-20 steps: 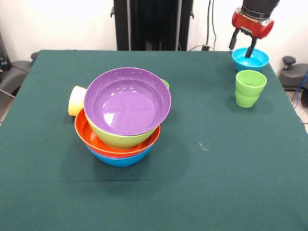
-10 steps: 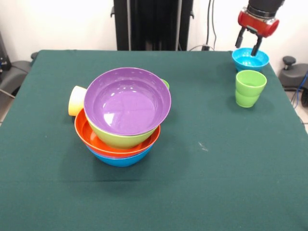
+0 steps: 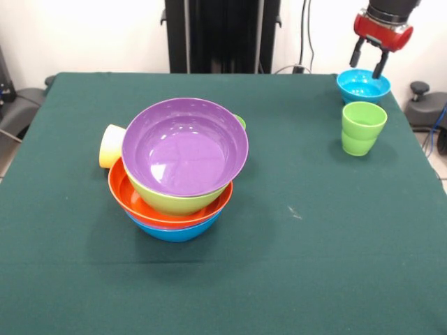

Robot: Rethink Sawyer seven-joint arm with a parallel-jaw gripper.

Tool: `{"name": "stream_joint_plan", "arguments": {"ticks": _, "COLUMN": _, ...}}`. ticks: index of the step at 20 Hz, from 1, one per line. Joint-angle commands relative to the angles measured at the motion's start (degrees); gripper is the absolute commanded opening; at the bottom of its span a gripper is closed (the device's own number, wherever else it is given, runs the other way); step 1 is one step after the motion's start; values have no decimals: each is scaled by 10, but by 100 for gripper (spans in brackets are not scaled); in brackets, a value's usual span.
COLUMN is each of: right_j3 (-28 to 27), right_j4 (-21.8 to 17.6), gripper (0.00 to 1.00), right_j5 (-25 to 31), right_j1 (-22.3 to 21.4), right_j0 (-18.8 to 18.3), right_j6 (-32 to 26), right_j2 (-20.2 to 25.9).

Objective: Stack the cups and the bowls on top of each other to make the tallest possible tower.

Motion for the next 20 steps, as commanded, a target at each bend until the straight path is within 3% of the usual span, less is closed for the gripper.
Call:
{"name": "stream_joint_plan", "arguments": {"ticks": 1, "right_j3": -13, "right_j4": 41, "gripper": 100, "right_j5": 2, "right_j1": 9, "right_j0": 15, "right_j6": 132, "right_j2": 54}}
{"name": "stream_joint_plan", "arguments": {"ticks": 6, "right_j3": -23, "right_j4": 50, "gripper": 100, "right_j5": -14, "right_j1": 33, "right_j0": 21, "right_j6": 131, "right_j2": 53}}
{"name": "stream_joint_plan", "arguments": {"ticks": 15, "right_j3": 5, "right_j4": 18, "gripper": 100, "right_j5": -94, "right_j1": 53, "right_j0": -19, "right_j6": 134, "right_j2": 98}}
{"name": "stream_joint_plan", "arguments": {"ticks": 20, "right_j3": -7, "right_j4": 46, "gripper": 100, "right_j5": -105, "right_j1": 70, "right_j0": 35, "right_j6": 139, "right_j2": 54}}
